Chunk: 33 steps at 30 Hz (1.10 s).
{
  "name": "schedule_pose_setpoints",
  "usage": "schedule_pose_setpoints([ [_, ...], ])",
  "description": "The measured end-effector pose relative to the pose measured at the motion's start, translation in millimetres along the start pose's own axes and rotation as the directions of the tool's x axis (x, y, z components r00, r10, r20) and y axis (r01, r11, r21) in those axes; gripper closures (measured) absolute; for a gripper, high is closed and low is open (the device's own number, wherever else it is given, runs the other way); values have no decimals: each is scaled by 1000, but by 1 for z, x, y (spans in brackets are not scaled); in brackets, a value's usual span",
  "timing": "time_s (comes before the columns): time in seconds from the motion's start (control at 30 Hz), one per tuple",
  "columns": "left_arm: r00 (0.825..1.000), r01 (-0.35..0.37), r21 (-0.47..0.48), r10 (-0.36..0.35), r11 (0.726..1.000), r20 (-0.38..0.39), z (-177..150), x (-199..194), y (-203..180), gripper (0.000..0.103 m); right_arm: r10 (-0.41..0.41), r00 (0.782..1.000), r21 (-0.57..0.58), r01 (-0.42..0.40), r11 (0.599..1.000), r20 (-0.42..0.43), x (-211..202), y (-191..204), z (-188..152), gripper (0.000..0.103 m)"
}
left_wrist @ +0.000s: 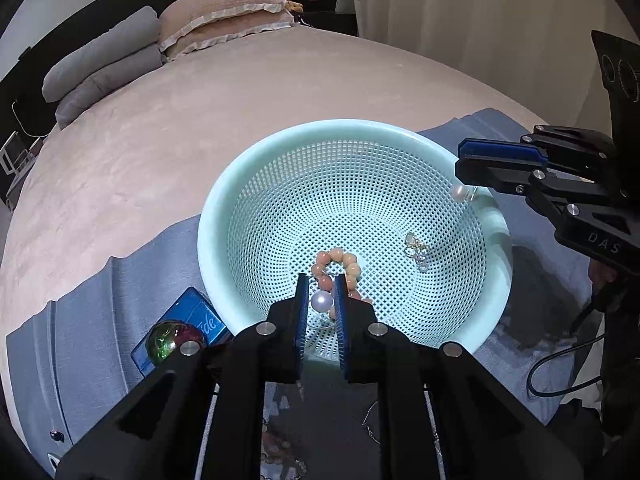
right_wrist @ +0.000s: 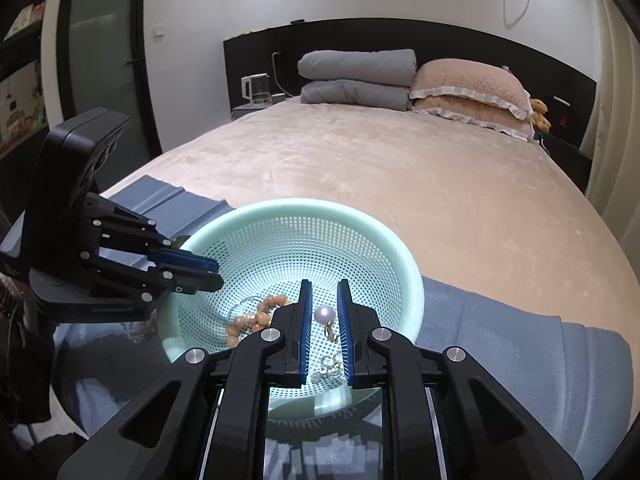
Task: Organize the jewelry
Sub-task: 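Carry both pearl earrings over the mint basket and open both tools to release them, then grasp the pink bead bracelet with the left tool while the right tool grasps a silver earring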
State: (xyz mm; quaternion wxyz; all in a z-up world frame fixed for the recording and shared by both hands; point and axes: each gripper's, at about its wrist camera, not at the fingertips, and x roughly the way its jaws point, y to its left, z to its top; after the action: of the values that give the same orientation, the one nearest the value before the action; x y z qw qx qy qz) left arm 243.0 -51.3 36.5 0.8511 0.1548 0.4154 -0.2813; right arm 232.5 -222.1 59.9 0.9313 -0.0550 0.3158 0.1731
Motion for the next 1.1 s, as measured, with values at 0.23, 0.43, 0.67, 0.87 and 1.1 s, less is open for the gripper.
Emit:
schedule_pose_setpoints([
  [0.23, 995, -55, -37, 58, 998, 86, -9, -39, 10, 21, -75, 995, 82, 69, 994, 73, -24, -13, -4, 17],
  [0.43, 990, -113, -114, 121, 987, 67, -21, -63, 30, 8, -82, 993, 124, 71, 990, 88, -46, -14, -8, 16],
  [0.67, 986, -162, -187, 168, 969, 18, -44, -80, 48, 8, -85, 990, 117, 72, 991, 110, -74, -5, -13, 16],
  [0.87, 987, -159, -212, 161, 964, -4, -62, -93, 45, 8, -82, 991, 109, 71, 992, 109, -95, 6, -22, 16],
  [1.1, 992, -119, -184, 123, 976, 11, -80, -107, 27, 8, -65, 991, 74, 56, 996, 116, -108, 22, -39, 16],
])
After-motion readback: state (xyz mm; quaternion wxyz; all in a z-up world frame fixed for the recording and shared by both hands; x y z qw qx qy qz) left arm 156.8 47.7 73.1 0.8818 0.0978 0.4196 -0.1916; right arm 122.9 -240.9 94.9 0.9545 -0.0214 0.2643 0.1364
